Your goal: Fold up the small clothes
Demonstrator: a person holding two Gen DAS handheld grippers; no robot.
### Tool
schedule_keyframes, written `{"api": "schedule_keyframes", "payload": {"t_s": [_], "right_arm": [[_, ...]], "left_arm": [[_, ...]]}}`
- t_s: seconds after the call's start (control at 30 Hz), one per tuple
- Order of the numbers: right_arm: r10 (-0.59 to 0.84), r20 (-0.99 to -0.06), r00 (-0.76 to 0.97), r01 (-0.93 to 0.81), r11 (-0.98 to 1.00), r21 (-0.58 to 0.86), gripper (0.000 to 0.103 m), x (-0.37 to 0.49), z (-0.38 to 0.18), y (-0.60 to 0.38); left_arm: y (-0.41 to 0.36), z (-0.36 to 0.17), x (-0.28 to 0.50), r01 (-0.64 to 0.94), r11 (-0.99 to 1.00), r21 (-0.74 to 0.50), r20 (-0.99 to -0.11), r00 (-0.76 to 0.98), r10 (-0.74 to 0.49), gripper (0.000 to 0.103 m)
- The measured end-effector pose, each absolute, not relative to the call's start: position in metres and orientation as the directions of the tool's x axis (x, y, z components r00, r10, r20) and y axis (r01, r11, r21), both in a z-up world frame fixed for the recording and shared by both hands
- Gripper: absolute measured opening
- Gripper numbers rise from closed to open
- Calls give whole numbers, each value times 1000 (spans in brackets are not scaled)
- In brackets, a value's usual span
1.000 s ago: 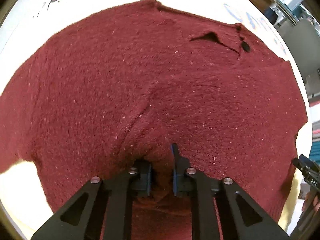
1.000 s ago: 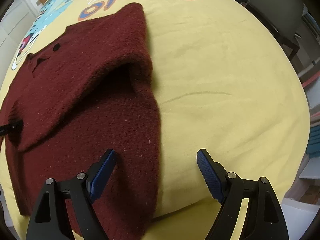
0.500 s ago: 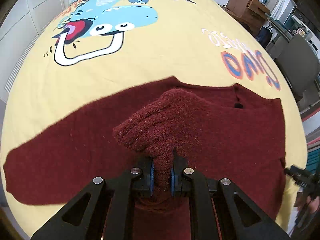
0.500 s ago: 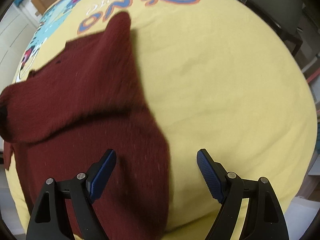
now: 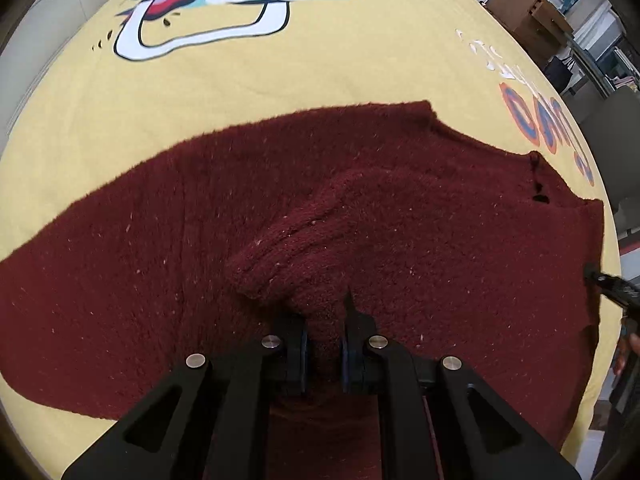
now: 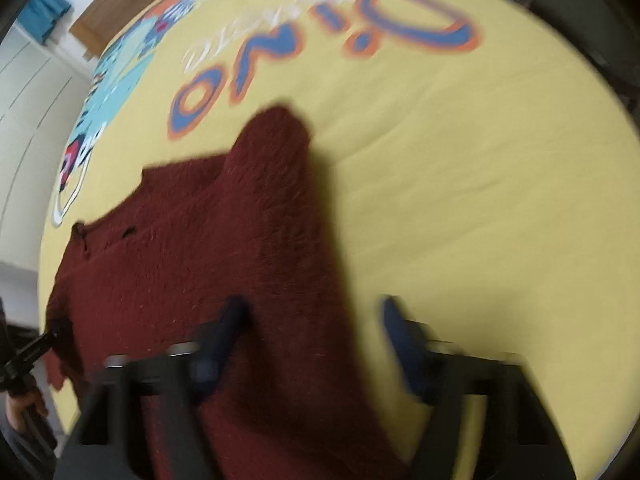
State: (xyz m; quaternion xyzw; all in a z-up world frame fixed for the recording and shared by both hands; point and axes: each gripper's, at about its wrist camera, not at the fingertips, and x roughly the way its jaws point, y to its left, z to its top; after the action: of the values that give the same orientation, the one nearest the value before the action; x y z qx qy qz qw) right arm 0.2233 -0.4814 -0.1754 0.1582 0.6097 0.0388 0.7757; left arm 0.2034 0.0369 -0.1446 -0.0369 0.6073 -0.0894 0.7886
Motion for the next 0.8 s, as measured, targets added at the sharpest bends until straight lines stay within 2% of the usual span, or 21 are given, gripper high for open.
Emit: {"api": "schedule_keyframes", "payload": {"t_s": [0.07,0.13,0.23,0.33,0.4,0.43,0.47,0.53,0.6,0.63,0.67,0.73,0.8], "right_arm": [[250,-936,246,157,943,294,21,225,-183,-480],[260,-924,278,205,924,322,18,221,-179,-489],[228,-920,319,210,930,303,17,214,-168,-497],[186,-940,285,176,954,242,18,217,-179,-491],[174,-946,273,177,958,227,20,219,-184,-489],[158,-950,271,165,964,208,23,220,-184,-486],[137,-953,271,148,972,182,29,221,-183,-483],[94,-956,278,101,987,126,34,221,-184,-474],[71,-957,282,74,993,95,38,220,-184,-472],[64,-958,281,76,993,89,47,219,-183,-473],[58,-959,277,88,992,85,60,218,-182,-475],[32,-959,281,113,991,66,77,217,-173,-480],[27,-948,318,95,994,60,79,214,-160,-478]], "left_arm": [[39,-144,204,96,980,-175,-952,239,-194,10],[40,-141,203,106,981,-163,-952,243,-185,10],[36,-139,201,117,984,-133,-954,255,-159,10],[36,-148,201,105,989,-106,-959,253,-130,10],[39,-153,200,72,991,-111,-957,261,-126,14],[39,-153,199,65,992,-107,-955,270,-121,15],[38,-152,197,67,993,-94,-953,283,-110,18],[33,-151,195,83,995,-58,-950,301,-80,22],[30,-149,193,87,996,-25,-949,310,-51,34],[31,-148,193,80,997,-20,-950,309,-43,36],[32,-146,193,68,997,-20,-952,304,-40,40],[39,-139,193,40,999,-18,-954,297,-29,53],[43,-127,189,21,1000,-21,-948,318,-26,80]]}}
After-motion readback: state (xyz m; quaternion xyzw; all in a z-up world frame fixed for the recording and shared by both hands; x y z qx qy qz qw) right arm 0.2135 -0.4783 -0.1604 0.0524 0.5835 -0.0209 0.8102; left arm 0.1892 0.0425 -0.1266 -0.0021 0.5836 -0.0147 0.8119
